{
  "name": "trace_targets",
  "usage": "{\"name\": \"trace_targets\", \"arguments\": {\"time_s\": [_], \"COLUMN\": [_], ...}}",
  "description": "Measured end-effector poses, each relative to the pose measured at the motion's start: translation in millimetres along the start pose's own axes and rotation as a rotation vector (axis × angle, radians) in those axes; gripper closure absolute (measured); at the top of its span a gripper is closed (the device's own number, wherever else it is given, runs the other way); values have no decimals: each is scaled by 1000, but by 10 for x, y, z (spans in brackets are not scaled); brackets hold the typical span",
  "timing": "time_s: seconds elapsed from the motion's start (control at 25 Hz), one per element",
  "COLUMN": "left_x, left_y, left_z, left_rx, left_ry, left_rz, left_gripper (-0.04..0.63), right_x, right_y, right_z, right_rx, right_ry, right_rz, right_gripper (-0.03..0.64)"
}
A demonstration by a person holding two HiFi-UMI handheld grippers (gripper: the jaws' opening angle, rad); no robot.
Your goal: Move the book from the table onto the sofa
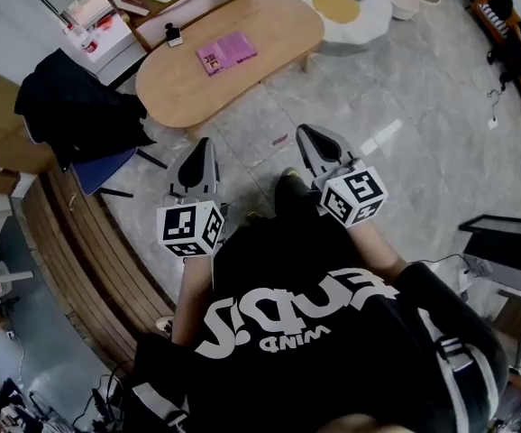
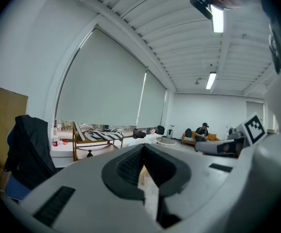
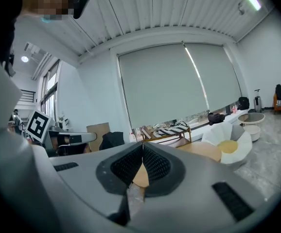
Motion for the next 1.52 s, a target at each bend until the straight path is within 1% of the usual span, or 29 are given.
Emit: {"name": "trace_targets", "arguments": {"time_s": [0.24, 0.52, 0.76, 1.0, 1.2, 1.36, 1.52], "left_x": [-34, -234, -406, -602, -710, -730, -759], "left_y": [-137, -530, -980, -1447, -1832, -2106, -2317], "left_z": [-8, -50, -115, -241, -330, -404, -463], "left_rx": [-4, 8, 16, 8, 2, -3, -1], "left_ry": [11, 11, 24, 41, 52, 58, 69], "left_rz": [4, -29, -56, -56, -67, -87, -124], "left_gripper": [588, 588, 588, 588, 588, 588, 588], "right_x": [83, 363, 699, 989, 1262, 1489, 1715], "right_y": [-88, -537, -945, -1425, -1735, -1936, -2167], "right_z": [-57, -185, -269, -452, -590, -700, -813], "right_rx": [1, 2, -18, -28, -36, -46, -49], "right_ry": [1, 15, 9, 4, -20, -28, -31], "right_rz": [2, -19, -37, -59, -68, -84, -114], "right_gripper": [615, 615, 615, 615, 615, 615, 615]}}
Point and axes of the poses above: the fingertips, and each gripper's own axes: y backward along the fingers, x to its right, z out of its underside, the point moved 8 cm from there along y, backward along the fingers, and after that the axes turned 2 degrees about -y, right-handed, at the moved point
